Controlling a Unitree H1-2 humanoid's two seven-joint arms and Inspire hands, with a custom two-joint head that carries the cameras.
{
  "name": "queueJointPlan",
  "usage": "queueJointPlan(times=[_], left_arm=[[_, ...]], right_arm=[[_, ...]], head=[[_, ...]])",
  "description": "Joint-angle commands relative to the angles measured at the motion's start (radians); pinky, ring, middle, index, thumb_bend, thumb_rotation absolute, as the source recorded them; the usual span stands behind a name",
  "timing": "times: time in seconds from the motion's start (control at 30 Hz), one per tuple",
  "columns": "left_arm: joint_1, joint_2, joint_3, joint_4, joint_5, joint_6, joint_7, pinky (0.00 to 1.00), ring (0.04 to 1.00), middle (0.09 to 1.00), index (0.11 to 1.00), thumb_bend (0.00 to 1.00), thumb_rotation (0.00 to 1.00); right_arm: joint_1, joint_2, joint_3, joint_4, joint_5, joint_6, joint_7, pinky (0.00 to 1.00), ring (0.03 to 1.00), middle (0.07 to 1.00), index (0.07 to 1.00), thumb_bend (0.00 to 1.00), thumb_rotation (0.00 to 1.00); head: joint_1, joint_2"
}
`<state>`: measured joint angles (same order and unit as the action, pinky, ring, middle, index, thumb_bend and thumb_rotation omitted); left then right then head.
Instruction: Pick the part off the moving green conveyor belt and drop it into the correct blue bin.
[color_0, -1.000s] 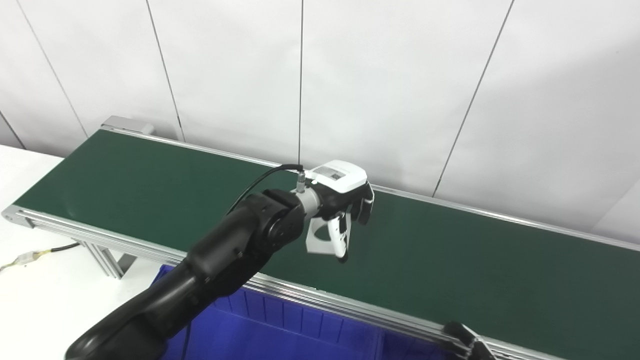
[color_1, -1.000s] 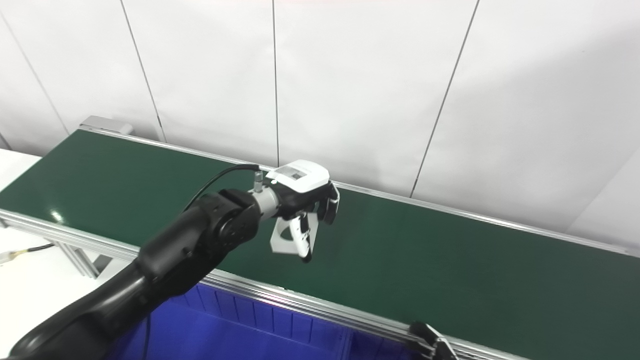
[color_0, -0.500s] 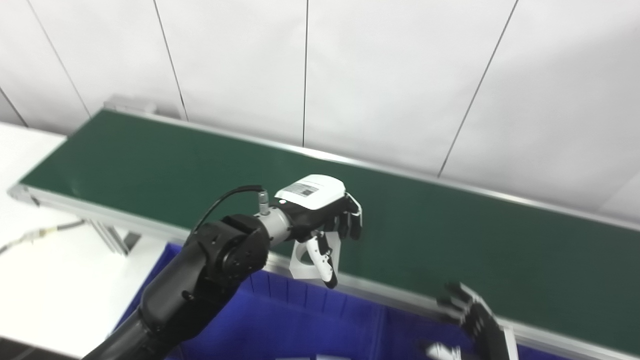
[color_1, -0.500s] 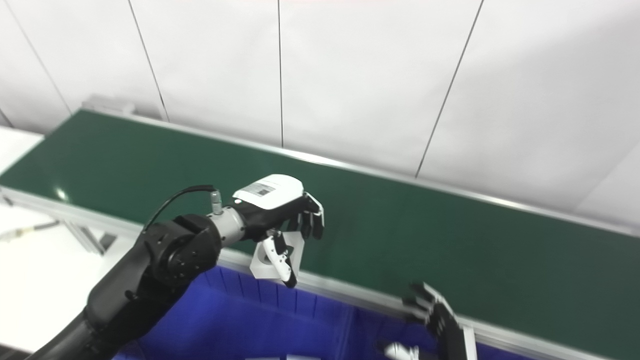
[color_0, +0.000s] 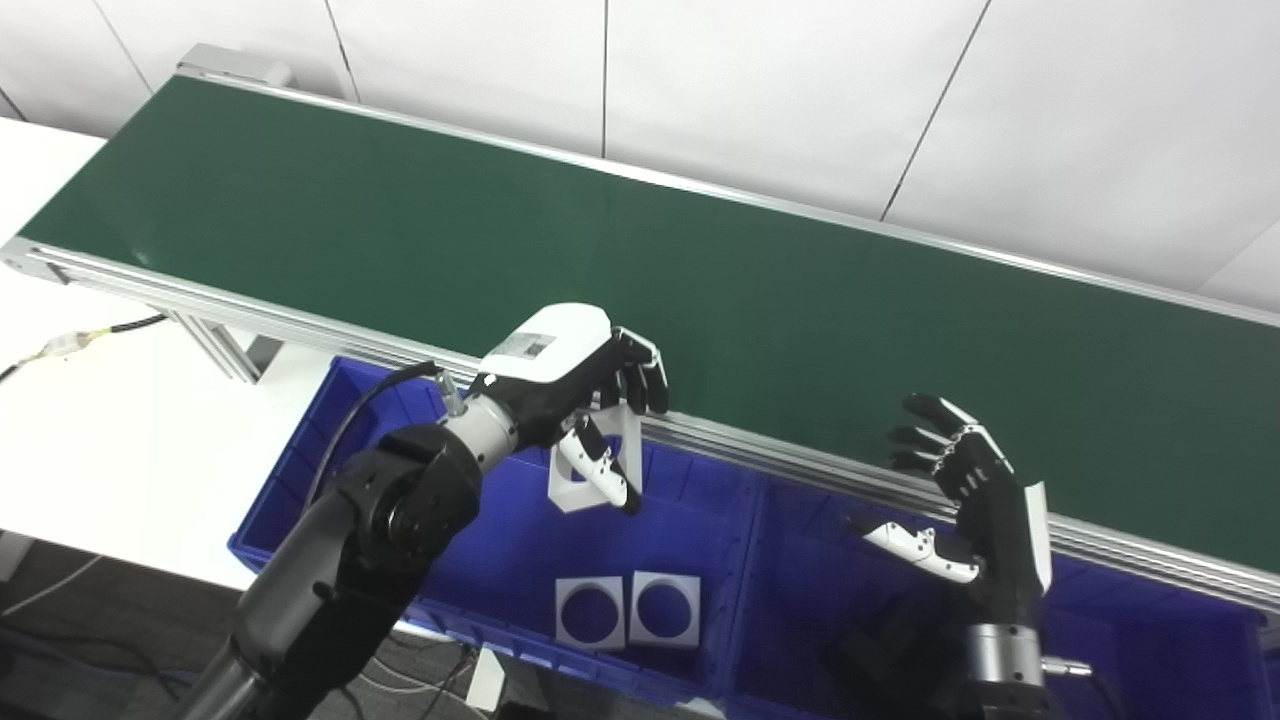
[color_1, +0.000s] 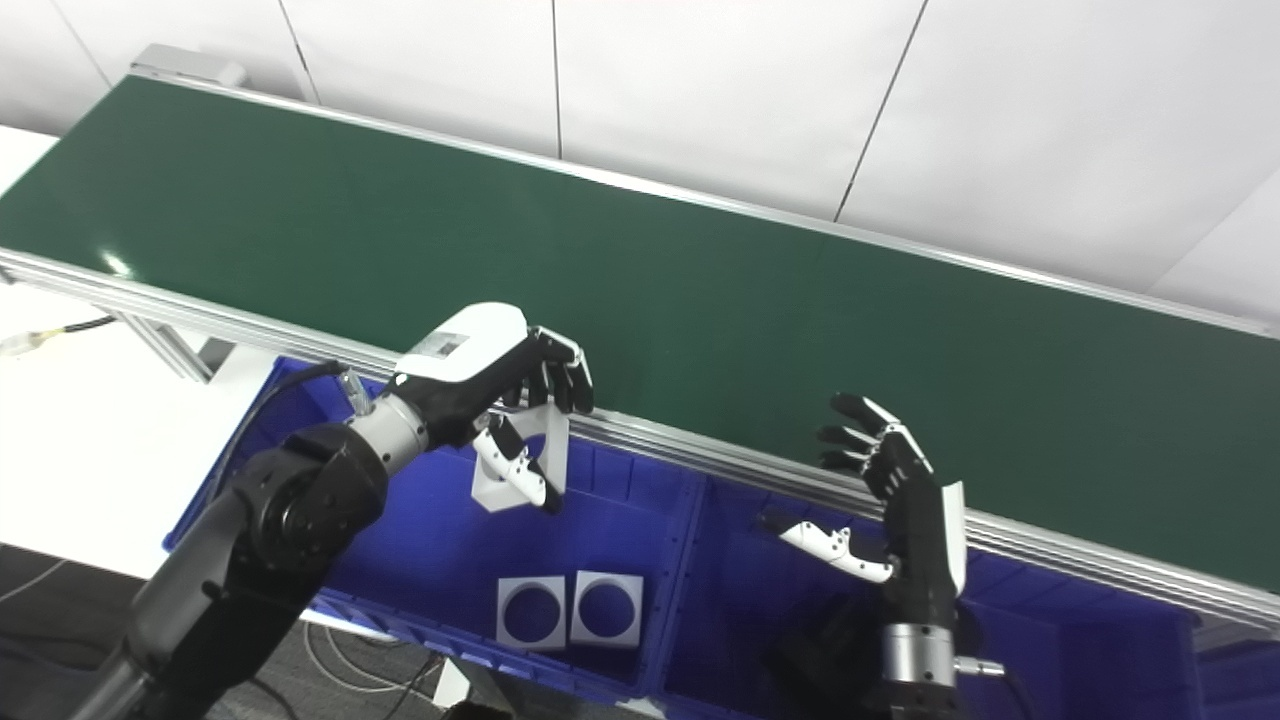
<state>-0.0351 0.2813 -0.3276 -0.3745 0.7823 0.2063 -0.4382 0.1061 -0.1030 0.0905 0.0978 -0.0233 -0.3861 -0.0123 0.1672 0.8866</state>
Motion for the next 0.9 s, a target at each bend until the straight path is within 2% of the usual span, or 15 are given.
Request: queueJointPlan(times=[0.0,0.2,0.43,0.77,0.87], left_arm=[[0.002,0.004,-0.004,-0.018,-0.007,-0.046,0.038,0.36,0.405,0.508,0.512,0.5,0.0],[0.031,0.006,-0.03,0.031,0.024,-0.096,0.083,0.35,0.402,0.489,0.516,0.5,0.0],[0.033,0.01,-0.055,0.112,0.075,-0.152,0.143,0.33,0.408,0.515,0.502,0.5,0.0],[0.021,0.008,-0.069,0.172,0.109,-0.171,0.169,0.37,0.426,0.536,0.48,0.5,0.0],[0.021,0.01,-0.069,0.177,0.12,-0.177,0.18,0.34,0.416,0.533,0.489,0.5,0.0]], right_arm=[[-0.009,0.008,-0.007,-0.036,0.001,0.007,0.011,0.58,0.692,0.791,0.751,0.96,0.21],[-0.01,0.012,-0.008,-0.043,-0.006,0.012,0.015,0.58,0.693,0.793,0.754,0.96,0.22],[-0.007,0.017,-0.007,-0.05,-0.01,0.012,0.014,0.58,0.692,0.795,0.754,0.96,0.23],[0.001,0.022,-0.01,-0.057,-0.013,0.015,0.015,0.59,0.692,0.795,0.752,0.96,0.23],[0.002,0.024,-0.01,-0.051,-0.014,0.009,0.016,0.58,0.692,0.792,0.753,0.96,0.23]], head=[[0.004,0.002],[0.004,0.005],[0.005,0.004],[0.0,0.003],[-0.008,-0.006]])
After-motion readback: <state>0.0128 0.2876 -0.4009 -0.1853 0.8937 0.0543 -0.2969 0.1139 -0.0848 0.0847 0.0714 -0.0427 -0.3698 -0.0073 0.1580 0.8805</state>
